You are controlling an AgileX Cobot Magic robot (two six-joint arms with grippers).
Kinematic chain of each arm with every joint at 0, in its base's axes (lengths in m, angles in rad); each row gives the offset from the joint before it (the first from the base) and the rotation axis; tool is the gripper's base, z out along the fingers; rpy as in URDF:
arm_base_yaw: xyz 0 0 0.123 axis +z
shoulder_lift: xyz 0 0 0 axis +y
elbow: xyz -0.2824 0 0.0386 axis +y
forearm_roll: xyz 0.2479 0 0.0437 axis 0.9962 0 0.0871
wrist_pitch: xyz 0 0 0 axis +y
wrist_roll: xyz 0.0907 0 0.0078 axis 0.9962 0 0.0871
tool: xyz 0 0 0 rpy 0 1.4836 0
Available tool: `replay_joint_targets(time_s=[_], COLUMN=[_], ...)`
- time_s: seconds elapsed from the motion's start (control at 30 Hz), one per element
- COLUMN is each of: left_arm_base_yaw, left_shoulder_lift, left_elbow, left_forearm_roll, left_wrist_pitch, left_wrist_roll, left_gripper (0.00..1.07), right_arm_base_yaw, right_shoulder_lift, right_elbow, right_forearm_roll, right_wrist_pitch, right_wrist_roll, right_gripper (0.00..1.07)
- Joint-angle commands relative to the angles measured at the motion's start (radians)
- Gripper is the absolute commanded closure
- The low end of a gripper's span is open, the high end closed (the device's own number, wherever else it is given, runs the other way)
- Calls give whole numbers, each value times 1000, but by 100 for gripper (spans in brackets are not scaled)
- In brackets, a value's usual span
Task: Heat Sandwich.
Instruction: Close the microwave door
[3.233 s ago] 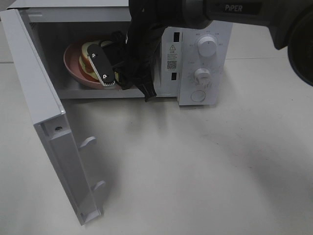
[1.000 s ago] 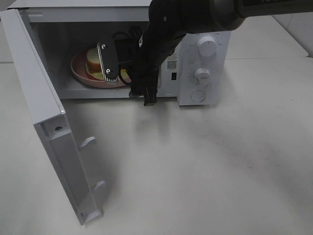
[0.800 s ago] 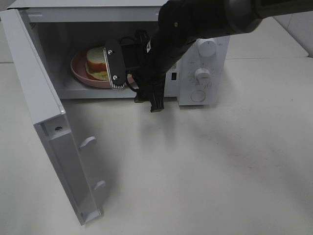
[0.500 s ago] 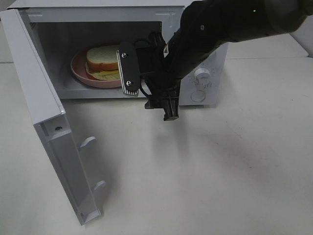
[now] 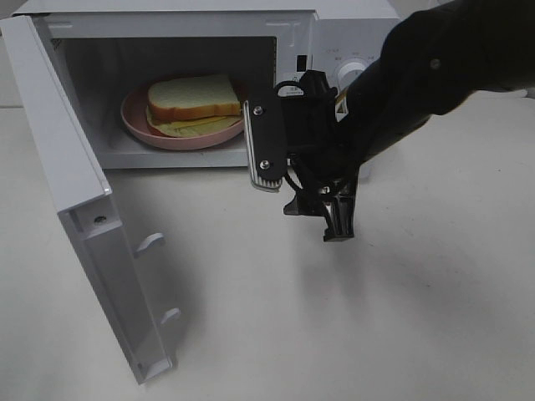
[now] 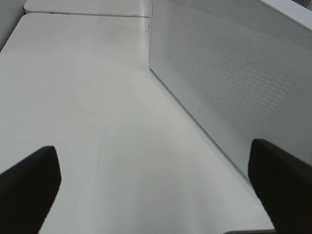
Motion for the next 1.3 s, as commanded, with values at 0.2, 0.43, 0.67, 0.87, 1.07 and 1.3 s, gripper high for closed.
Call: replay_joint_targets(time_s=[0.2,0.43,0.67,0.87,1.07,1.3], left_arm_base_yaw=[1,1,1,1,1,1], left_shoulder_lift=[-26,-26,-26,-26,-26,-26], left_elbow=[5,5,5,5,5,5], left_forearm_roll=[3,3,3,3,3,3], left_wrist_pitch=[-12,-12,-12,-12,-12,-12], left_wrist_roll=[-6,-6,-6,-6,-6,-6], left_gripper=[3,3,3,3,3,3], right_arm_base_yaw=[-5,-5,-5,-5,-5,-5], right_shoulder_lift=[-164,-321,-445,-580,-659,-777], right_elbow=[142,263,320,336,336,336], right_forearm_roll=[3,3,3,3,3,3], right_wrist_pitch=[-9,5,55,183,294,470], right_wrist_roll=[159,297,460,661,793,907], right_gripper=[39,39,39,39,39,38])
